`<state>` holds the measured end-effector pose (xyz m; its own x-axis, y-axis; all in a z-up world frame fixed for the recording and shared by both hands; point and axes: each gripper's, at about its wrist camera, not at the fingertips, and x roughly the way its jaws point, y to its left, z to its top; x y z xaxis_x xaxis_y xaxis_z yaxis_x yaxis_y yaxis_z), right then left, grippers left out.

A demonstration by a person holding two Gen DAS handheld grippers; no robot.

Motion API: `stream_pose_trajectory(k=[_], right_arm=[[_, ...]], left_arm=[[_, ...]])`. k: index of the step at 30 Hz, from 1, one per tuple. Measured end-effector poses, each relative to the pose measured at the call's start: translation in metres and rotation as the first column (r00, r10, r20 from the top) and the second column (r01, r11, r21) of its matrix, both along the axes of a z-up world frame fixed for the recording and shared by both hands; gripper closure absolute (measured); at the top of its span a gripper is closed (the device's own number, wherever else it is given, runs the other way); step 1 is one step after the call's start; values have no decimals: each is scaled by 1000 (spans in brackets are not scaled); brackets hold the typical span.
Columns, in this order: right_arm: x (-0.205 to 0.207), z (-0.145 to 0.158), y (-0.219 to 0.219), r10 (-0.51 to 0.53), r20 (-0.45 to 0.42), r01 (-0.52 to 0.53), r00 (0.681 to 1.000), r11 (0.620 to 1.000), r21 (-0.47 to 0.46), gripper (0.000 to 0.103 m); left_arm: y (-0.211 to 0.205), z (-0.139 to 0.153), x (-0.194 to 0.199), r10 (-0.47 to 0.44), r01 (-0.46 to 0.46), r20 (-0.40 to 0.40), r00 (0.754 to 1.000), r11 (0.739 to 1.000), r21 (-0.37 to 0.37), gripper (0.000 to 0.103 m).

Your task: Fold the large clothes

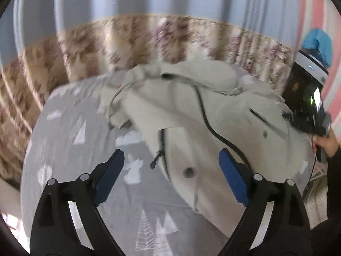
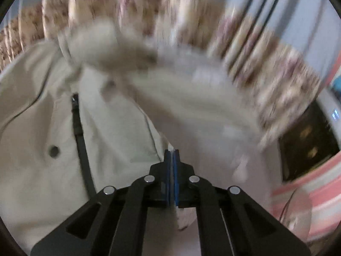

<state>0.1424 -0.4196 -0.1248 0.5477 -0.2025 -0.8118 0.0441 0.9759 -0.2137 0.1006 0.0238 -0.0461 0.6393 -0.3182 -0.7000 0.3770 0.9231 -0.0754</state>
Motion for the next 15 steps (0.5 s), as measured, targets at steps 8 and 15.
stream_pose_trajectory(k=[8,15], right_arm=[[-12,84,-48,-104,258,51,960,977,205,81],[28,63,-24,-69,207,30,976,982,184,70]], left_arm=[[67,-44,69,181,-177,-76,981,983,54,10],[53,-99,168,153,-146,-177,972,988,53,11]])
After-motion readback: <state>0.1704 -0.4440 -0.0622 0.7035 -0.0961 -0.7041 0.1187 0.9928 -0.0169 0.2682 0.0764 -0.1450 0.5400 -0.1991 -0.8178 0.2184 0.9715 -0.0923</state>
